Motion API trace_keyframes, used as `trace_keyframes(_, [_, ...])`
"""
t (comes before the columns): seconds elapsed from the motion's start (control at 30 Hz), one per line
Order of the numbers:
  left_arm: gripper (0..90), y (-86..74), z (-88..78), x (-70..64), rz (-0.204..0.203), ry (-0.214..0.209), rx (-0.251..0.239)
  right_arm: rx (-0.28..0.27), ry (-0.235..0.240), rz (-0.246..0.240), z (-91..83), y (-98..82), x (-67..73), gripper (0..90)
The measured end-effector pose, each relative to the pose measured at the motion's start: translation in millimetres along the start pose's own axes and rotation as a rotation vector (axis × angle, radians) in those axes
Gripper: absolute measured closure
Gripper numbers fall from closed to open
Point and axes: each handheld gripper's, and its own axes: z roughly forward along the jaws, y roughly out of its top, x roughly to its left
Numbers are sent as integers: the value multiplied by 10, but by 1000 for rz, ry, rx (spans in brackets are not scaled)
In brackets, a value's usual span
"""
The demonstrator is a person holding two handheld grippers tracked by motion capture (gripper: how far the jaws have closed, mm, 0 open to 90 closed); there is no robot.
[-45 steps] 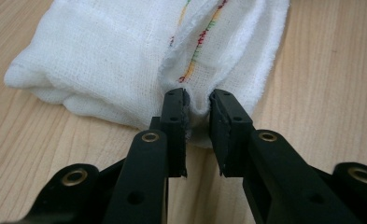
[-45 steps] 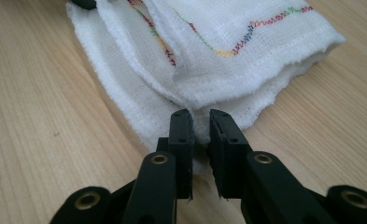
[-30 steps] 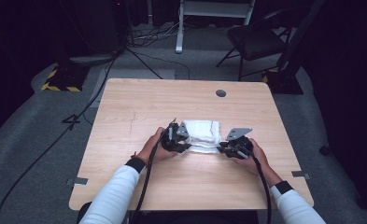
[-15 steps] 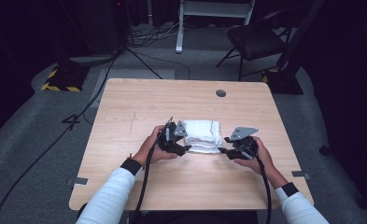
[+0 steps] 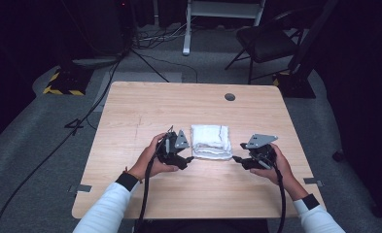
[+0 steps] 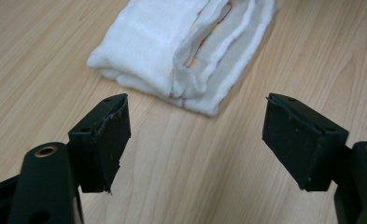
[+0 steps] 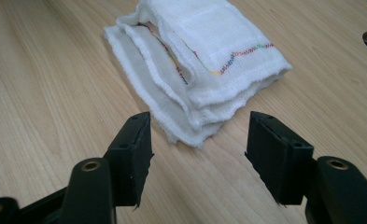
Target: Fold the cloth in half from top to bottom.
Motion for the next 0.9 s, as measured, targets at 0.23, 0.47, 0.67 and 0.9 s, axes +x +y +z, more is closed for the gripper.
trace_keyframes(0.23, [233, -176, -102, -18, -16, 57, 35, 4, -27, -2, -103, -89, 5, 375])
trace_keyframes(0.47, [218, -307, -190, -27, -12, 100, 63, 4, -62, 10, -218, -211, -14, 375])
trace_keyframes(0.67, [214, -434, -292, -70, 4, 184, 63, 23, -91, 18, -298, -334, -35, 374])
trace_keyframes(0.9, [208, -615, -304, -114, -2, 177, 103, 43, -105, 40, -352, -485, -63, 371])
